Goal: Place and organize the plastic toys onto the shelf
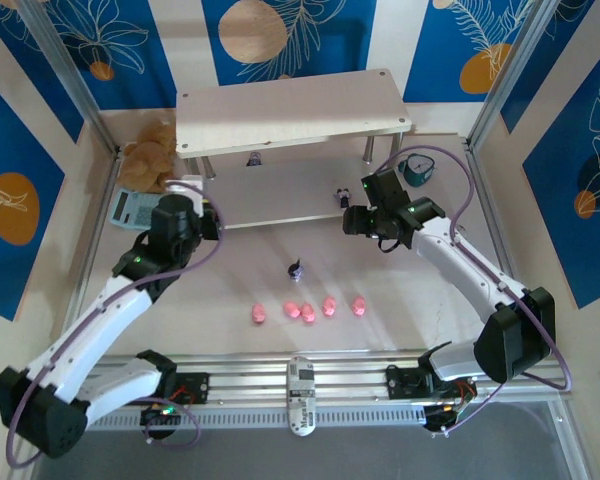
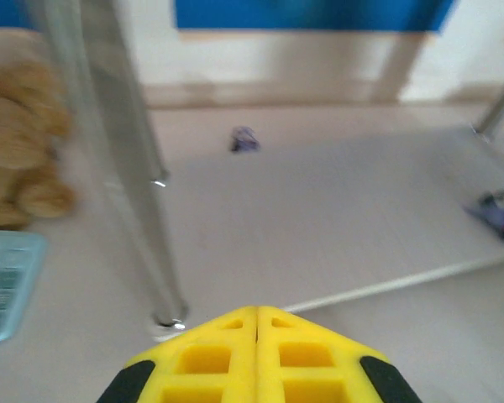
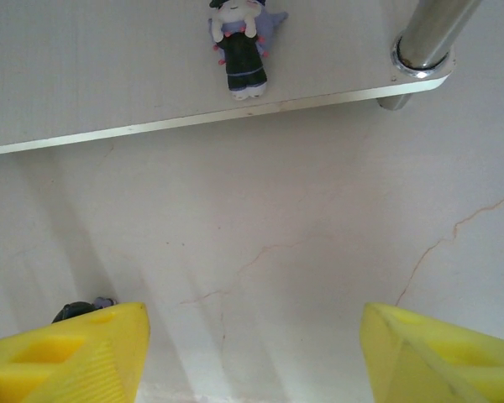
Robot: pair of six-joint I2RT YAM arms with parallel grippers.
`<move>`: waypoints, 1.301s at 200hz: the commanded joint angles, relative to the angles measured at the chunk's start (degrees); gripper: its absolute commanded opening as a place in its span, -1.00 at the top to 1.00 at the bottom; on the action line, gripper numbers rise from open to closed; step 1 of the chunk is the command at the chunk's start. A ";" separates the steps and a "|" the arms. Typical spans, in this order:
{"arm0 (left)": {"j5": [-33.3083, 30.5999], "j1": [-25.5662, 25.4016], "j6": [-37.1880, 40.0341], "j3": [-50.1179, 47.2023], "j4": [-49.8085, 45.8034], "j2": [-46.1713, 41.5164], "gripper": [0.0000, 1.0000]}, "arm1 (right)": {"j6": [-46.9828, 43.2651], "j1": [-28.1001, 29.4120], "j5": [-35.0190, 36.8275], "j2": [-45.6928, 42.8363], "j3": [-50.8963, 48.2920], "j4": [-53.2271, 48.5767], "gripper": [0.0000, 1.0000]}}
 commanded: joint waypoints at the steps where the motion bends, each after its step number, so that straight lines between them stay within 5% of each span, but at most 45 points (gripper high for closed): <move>1: -11.86 1.15 -2.51 0.62 -4.80 -2.79 0.92 | -1.03 -0.01 -1.59 -1.12 0.57 -1.16 -0.36; 62: -9.13 14.83 -4.79 5.14 -5.33 1.65 0.83 | -1.43 -2.31 -2.38 -2.21 2.31 -2.17 -0.36; 115: 4.38 26.89 -9.95 7.78 -3.10 12.55 0.62 | 1.16 -8.90 -4.67 -5.48 0.03 -2.14 -0.36; 188: 11.72 28.81 -11.08 19.36 -1.19 31.20 0.42 | 4.19 -13.69 -10.65 -6.49 -1.06 -0.19 -0.36; 260: 16.01 30.61 -12.09 27.81 -0.06 42.89 0.40 | -0.20 -14.26 -1.13 -3.67 -1.70 9.03 -0.36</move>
